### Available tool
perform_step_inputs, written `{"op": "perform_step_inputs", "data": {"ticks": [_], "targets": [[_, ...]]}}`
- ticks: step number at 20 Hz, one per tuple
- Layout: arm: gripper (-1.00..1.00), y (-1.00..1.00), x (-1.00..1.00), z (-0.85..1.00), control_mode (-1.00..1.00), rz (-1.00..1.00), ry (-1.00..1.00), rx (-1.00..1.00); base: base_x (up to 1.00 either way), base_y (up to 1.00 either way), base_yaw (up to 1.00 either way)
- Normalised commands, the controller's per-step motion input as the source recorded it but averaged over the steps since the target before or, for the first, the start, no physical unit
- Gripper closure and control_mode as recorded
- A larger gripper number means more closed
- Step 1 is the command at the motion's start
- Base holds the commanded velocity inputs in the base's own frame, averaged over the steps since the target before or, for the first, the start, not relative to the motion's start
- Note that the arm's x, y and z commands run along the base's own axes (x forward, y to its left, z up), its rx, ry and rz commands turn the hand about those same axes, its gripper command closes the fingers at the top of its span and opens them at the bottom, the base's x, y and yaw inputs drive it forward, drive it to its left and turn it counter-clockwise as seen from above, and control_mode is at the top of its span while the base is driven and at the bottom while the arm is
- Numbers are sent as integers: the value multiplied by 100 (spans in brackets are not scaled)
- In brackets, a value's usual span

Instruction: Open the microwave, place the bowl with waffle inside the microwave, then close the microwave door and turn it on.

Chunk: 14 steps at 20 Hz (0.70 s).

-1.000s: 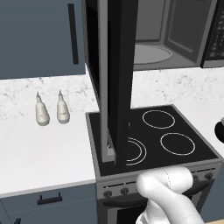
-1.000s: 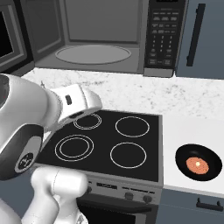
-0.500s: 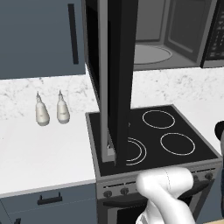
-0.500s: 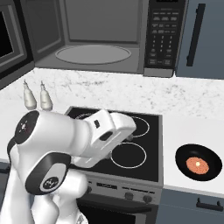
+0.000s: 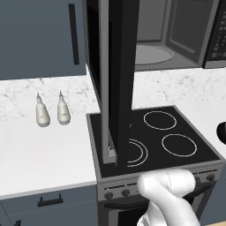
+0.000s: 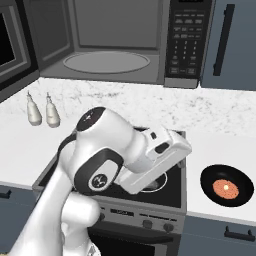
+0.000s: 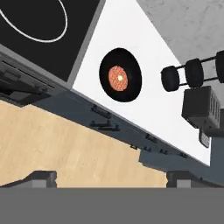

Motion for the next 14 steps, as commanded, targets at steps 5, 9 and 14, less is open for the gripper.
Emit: {"op": "perform_step_inputs", "data": {"ticks": [5, 9, 14], "targets": [[-100, -20, 94, -54, -100, 11, 6, 18, 0, 0, 0], [-100, -8, 75, -63, -100, 8, 0, 9, 0, 0, 0], [-100, -9, 41, -53, -100, 0, 0, 1, 0, 0, 0]]}}
